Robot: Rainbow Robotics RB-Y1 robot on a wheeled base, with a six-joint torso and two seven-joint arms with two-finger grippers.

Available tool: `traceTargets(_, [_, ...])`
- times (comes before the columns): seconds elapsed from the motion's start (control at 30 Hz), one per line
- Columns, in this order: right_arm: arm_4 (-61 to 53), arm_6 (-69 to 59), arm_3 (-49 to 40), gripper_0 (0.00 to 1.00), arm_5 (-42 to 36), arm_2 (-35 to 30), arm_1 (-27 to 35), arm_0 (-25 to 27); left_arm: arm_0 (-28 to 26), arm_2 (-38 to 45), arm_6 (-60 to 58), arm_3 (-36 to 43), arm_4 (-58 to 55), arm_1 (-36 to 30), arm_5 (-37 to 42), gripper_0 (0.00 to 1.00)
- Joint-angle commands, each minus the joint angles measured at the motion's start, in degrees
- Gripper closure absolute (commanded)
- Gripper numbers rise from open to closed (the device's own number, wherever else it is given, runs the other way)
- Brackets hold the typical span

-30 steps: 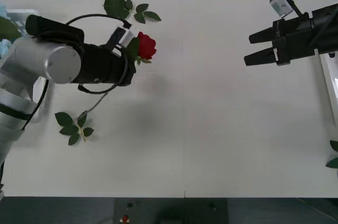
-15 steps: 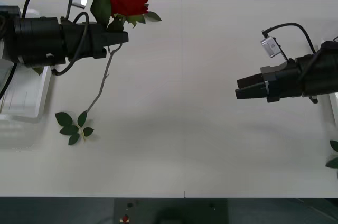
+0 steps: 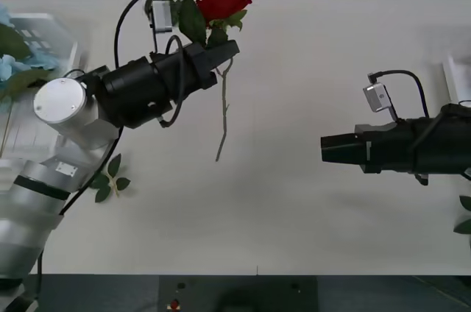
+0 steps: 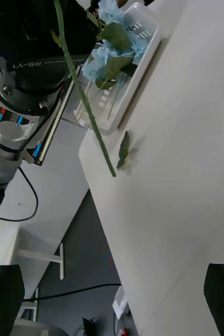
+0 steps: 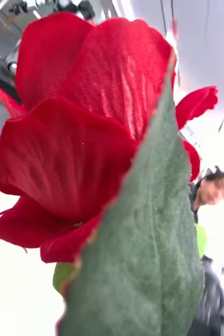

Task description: Put the red flowers into the right box and the blue flowers into the left box

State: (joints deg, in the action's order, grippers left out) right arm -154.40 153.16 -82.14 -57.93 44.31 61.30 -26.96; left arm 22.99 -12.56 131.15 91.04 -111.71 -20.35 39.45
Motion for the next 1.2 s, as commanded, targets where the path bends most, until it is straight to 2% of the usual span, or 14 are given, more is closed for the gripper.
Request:
traceTargets(0.03, [-0.2,1.8,-1.7,0.00,0.5,-1.6,-3.0,2.8,1.0,-2.5,2.6,1.1,-0.5,4.1,-4.9,1.00])
traceTargets(0.4, [-0.2,1.8,-1.8,0.00,6.2,-3.4,-9.3,3.9,1.8,-6.0,2.0,1.0,-0.4,10.2,-12.3,1.00])
traceTargets(1.03, [-0.2,1.8,-3.2,0.00,11.5,-6.5,-17.9,2.1,3.0,-6.5,1.3,-0.3,-0.4,10.4,-12.9,1.00])
traceTargets(1.1, [-0.2,1.8,-3.2,0.20,12.1,-6.7,-18.7,1.8,3.0,-6.5,1.3,-0.3,-0.4,10.4,-12.9,1.00])
traceTargets(1.13, [-0.2,1.8,-3.2,0.26,12.1,-6.9,-18.8,1.8,3.0,-6.5,1.3,-0.3,-0.4,10.4,-12.9,1.00])
traceTargets(1.2, [-0.2,1.8,-3.2,0.51,12.8,-7.0,-19.1,1.7,3.0,-6.5,1.2,-0.3,-0.4,10.4,-12.9,1.00])
